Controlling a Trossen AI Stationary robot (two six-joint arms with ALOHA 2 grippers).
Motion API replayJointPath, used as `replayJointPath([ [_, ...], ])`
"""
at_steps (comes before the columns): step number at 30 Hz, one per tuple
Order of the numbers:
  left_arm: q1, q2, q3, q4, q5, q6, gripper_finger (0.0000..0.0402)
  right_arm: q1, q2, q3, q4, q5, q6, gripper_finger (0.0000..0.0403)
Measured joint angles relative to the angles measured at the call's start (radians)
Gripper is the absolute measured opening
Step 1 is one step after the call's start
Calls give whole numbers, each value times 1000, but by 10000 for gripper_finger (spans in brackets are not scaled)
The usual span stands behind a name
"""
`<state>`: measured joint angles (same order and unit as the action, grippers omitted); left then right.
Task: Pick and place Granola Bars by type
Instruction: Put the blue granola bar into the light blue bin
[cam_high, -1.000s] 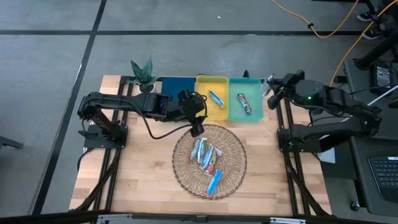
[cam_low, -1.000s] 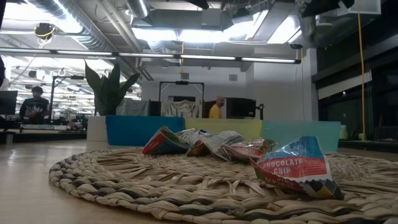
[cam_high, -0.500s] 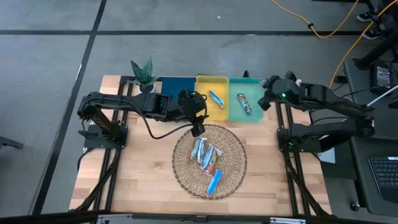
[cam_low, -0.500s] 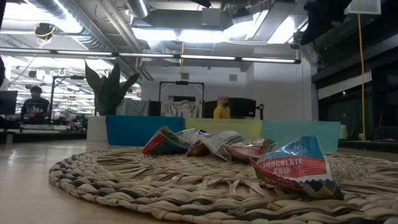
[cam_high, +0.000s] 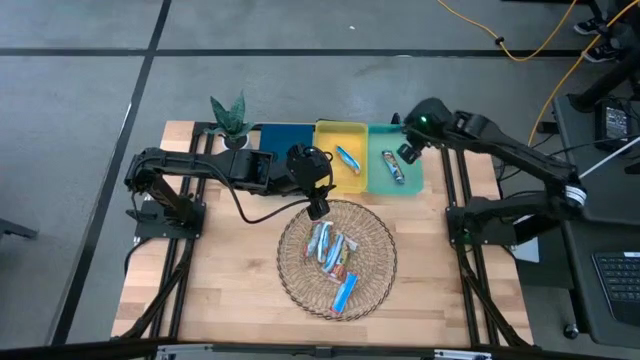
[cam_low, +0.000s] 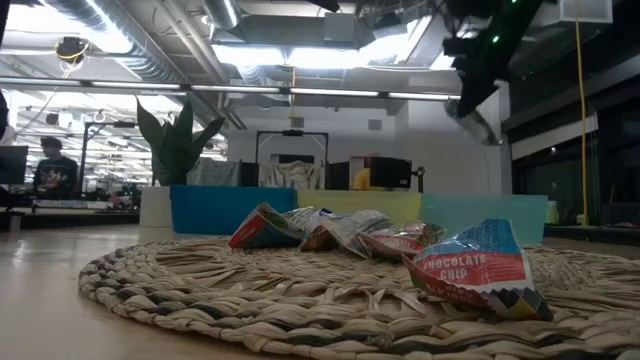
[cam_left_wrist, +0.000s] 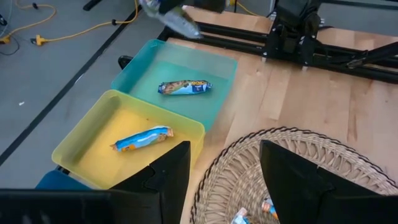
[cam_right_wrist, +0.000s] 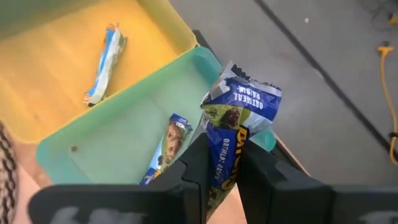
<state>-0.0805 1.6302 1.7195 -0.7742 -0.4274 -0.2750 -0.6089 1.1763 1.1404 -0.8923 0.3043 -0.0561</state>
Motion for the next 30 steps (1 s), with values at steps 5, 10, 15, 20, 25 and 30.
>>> replayJointPath([
  [5,-13,0,0,0,0,-1,185,-65,95,0,31,-41,-34,68],
  [10,-24,0,0,0,-5,-14,185,-127,190,0,58,-91,-60,68],
  [15,-26,0,0,0,-19,-32,184,-191,292,0,108,-175,-62,68],
  [20,-32,0,0,-1,-27,-40,184,-234,385,0,132,-176,-82,68],
  [25,-37,0,0,-3,-31,-56,184,-263,474,0,141,-178,-103,68],
  [30,-38,0,0,-8,-35,-64,184,-276,543,-1,146,-222,-105,68],
])
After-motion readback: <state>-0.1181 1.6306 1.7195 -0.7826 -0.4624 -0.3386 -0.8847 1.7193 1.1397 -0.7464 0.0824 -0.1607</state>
